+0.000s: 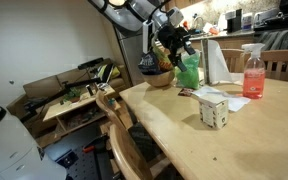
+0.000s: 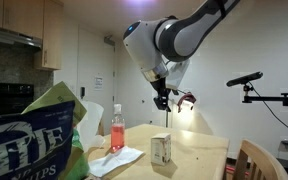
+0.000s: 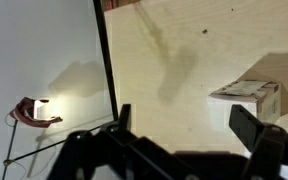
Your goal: Open the white box and remove one tea bag from the box and place it on the table
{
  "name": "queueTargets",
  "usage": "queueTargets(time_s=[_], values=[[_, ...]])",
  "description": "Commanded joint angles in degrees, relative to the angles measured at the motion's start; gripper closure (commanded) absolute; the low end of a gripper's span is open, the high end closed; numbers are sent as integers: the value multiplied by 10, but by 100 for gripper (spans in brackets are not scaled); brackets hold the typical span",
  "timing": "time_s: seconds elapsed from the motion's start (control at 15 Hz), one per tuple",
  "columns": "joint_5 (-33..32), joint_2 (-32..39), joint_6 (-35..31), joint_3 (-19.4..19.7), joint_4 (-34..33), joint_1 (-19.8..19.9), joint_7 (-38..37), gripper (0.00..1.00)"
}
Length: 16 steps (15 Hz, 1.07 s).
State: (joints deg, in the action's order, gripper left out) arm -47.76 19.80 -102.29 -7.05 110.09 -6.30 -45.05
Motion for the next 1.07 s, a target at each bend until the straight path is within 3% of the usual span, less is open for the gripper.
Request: queueTargets(time_s=[0.0, 1.0], values=[[8, 44, -27, 19, -38, -5, 65, 0], [34, 151, -38, 40, -136, -21, 203, 0]])
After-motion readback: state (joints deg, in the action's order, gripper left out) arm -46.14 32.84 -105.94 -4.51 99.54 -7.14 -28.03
